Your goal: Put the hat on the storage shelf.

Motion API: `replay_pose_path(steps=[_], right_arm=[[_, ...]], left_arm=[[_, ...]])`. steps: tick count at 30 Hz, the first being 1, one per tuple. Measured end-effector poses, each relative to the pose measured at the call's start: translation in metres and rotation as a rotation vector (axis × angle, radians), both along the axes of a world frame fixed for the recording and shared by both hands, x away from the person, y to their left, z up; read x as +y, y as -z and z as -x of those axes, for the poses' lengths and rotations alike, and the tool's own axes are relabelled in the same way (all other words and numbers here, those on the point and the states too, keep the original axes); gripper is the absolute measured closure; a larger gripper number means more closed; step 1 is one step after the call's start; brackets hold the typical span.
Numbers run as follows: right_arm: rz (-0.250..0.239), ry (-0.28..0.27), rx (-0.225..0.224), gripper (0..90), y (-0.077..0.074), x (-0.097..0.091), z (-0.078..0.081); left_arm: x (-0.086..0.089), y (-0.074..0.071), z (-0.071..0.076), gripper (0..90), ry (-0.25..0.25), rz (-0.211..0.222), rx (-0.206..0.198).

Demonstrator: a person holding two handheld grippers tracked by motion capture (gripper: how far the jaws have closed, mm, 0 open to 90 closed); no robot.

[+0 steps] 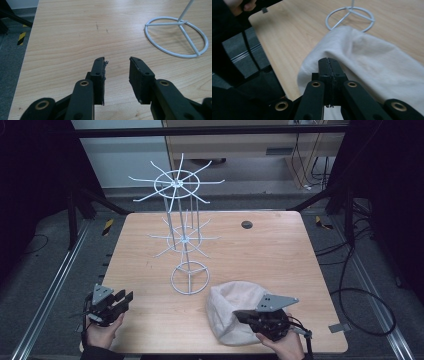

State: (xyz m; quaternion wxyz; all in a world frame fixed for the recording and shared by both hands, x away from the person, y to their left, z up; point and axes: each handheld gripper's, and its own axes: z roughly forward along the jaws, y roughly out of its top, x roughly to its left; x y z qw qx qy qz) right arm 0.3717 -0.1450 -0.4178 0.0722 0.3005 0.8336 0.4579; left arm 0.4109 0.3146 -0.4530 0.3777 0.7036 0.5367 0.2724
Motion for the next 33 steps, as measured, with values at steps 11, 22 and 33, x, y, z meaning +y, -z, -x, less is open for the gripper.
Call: replay_pose_path(steps=[11,22,33], right_arm=[[0.033,-0.055,0.047,90.0,0.025,0.028,0.004],[0.052,0.029,-0.009,90.0,0.04,0.042,-0.002],[0.056,0.173,-0.052,90.0,0.043,0.036,-0.02]], left_arm=[[0.0,0.001,-0.001,63.8,-0.003,-0.011,0.005],[0.0,0.001,-0.002,63.3,-0.003,-0.016,0.003],[-0.001,0.002,-0.002,62.9,-0.002,-0.019,0.004]])
